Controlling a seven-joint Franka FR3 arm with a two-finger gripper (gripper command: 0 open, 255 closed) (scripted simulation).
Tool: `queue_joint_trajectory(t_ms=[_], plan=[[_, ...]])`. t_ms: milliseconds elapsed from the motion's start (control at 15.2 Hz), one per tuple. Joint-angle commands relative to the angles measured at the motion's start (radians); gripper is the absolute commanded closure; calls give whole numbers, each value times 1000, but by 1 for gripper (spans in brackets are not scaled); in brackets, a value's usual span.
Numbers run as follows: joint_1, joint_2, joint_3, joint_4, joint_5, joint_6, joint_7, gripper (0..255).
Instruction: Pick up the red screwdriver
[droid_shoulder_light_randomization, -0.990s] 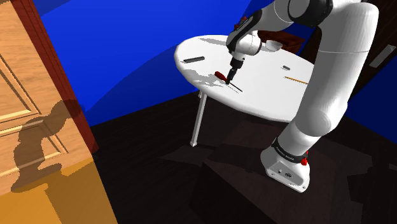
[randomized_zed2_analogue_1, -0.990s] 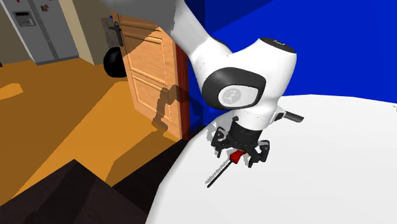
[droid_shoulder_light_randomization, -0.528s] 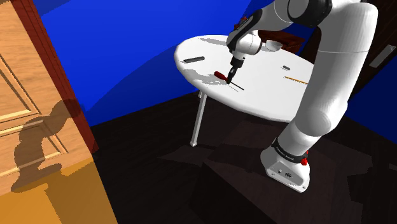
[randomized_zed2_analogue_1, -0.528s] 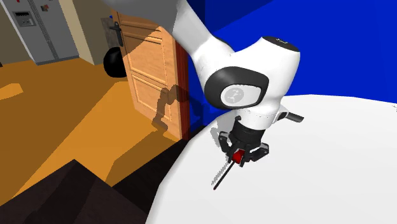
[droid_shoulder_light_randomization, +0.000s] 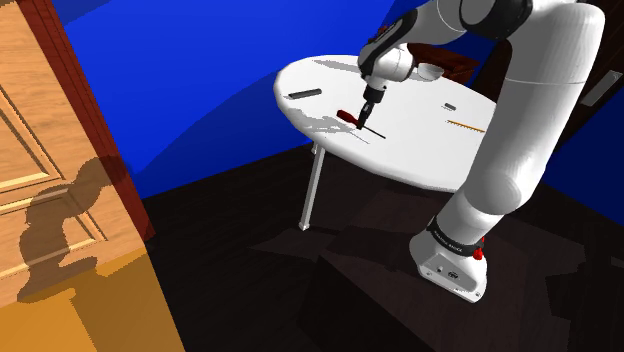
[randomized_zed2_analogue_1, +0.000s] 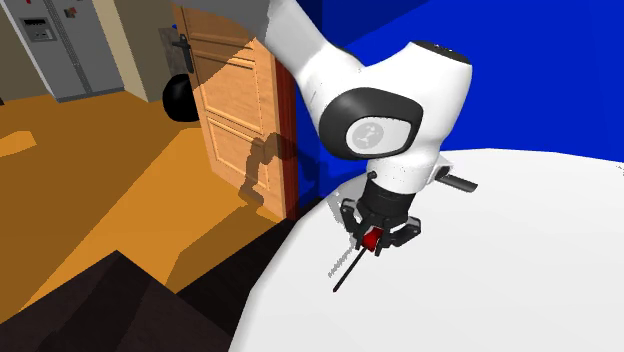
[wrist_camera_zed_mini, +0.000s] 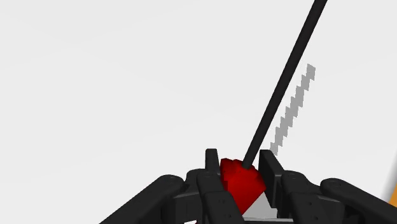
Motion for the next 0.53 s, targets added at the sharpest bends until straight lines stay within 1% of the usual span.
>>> queue_joint_trajectory(t_ms=[0, 462], plan=[[5, -21, -7, 2, -17, -20, 13, 255], [18, -87, -26, 23, -70, -94, 55, 255]])
